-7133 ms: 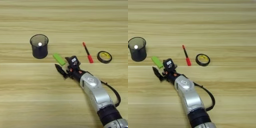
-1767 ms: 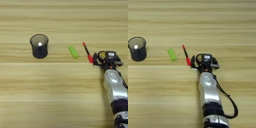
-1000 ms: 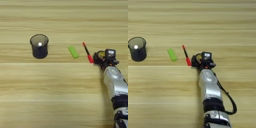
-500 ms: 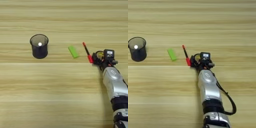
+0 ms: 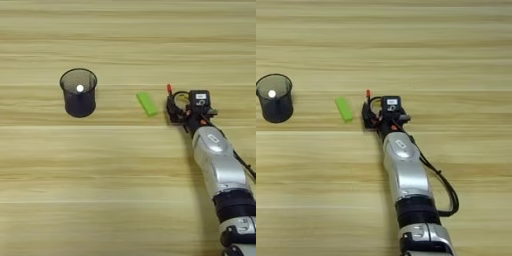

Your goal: Move the objects on the table

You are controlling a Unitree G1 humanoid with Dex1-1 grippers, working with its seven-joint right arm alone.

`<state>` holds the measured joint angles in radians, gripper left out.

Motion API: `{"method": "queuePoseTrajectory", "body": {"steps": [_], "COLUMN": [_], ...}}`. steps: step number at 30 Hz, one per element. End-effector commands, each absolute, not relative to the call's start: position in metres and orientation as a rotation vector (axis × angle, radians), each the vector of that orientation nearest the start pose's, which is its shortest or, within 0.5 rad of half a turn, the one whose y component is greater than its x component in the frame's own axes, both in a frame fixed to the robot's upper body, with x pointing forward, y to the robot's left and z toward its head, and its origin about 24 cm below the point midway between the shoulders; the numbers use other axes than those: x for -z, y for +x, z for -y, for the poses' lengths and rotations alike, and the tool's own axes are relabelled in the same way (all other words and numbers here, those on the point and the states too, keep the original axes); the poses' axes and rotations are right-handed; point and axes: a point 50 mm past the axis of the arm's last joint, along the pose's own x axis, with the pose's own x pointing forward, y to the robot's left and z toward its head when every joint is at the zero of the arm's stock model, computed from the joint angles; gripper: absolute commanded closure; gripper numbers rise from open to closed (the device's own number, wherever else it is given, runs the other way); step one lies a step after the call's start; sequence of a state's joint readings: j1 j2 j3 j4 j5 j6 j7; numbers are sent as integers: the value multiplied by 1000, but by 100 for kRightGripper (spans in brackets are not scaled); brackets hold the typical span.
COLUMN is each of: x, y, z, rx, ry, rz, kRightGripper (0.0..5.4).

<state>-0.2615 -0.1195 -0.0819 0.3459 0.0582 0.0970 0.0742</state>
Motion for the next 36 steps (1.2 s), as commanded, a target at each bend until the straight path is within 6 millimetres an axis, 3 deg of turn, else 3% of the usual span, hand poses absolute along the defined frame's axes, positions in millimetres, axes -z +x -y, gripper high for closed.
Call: {"method": "queuePoseTrajectory", "body": {"steps": [1, 18, 36], "x": [-66, -67, -43], "y": [317, 297, 285], "z": [163, 94, 78], "rx": [-92, -540, -686], "ry": [-59, -27, -17], "rz": [-14, -2, -141], "kRightGripper": [139, 139, 139]}}
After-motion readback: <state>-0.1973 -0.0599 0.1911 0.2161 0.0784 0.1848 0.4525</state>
